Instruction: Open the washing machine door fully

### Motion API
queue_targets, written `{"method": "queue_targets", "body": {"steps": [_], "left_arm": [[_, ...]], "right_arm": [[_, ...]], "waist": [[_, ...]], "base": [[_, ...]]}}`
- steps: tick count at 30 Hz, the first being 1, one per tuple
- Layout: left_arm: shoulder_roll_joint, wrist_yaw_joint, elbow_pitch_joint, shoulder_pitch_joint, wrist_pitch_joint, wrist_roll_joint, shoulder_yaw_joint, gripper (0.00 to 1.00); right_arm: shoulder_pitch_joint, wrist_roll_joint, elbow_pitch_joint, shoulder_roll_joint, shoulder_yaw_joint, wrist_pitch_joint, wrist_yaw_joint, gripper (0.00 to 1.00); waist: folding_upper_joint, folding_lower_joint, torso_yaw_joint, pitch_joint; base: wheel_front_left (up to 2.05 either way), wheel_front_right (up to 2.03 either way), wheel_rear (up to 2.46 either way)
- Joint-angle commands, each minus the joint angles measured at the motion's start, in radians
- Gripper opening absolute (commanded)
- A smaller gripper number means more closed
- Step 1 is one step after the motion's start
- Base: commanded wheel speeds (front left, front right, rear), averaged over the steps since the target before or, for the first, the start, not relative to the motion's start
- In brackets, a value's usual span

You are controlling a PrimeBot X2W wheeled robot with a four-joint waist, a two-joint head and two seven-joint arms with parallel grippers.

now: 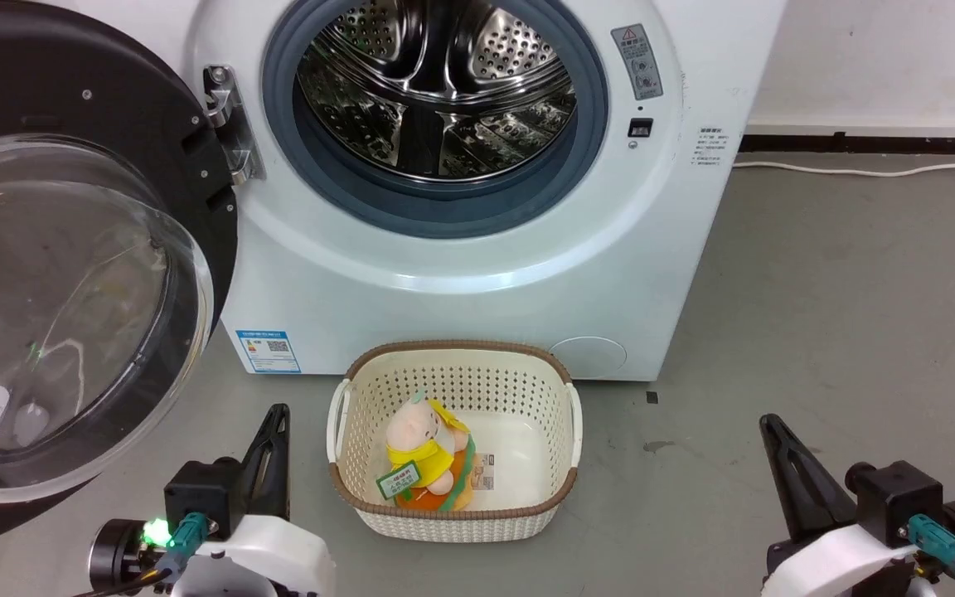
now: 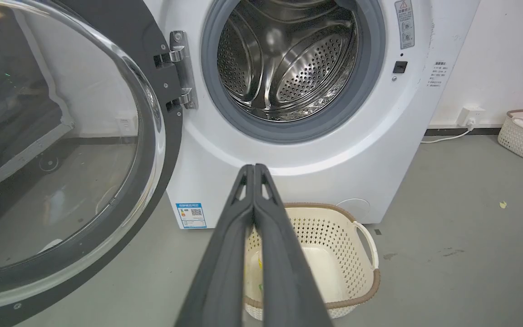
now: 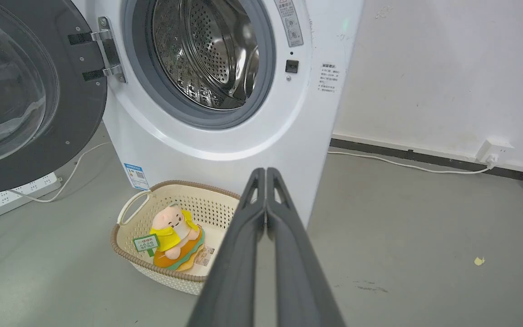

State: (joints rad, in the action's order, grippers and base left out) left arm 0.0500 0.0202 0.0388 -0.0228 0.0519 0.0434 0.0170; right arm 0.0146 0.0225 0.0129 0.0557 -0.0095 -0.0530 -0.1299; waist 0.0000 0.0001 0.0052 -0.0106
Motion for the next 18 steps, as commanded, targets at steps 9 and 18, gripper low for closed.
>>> {"method": "queue_targets", "body": {"steps": [9,18], "left_arm": [[0.0,-0.01,-0.019,0.017,-0.022,-0.023,-0.008,0.0],[0.0,-0.016,-0.03,0.02,-0.039,-0.034,-0.013,0.0]], "right_arm": [[-0.011,-0.012,-0.01,-0.005,0.005,0.023,-0.001,0.0],[-0.013,-0.018,-0.011,-0.005,0.007,0.04,-0.001,0.0]], "waist": [[0.0,-0.0001,-0.002,0.004],[0.0,-0.0001,-0.004,0.008]], "base": [[0.0,0.0,0.0],[0.0,0.0,0.0]]}}
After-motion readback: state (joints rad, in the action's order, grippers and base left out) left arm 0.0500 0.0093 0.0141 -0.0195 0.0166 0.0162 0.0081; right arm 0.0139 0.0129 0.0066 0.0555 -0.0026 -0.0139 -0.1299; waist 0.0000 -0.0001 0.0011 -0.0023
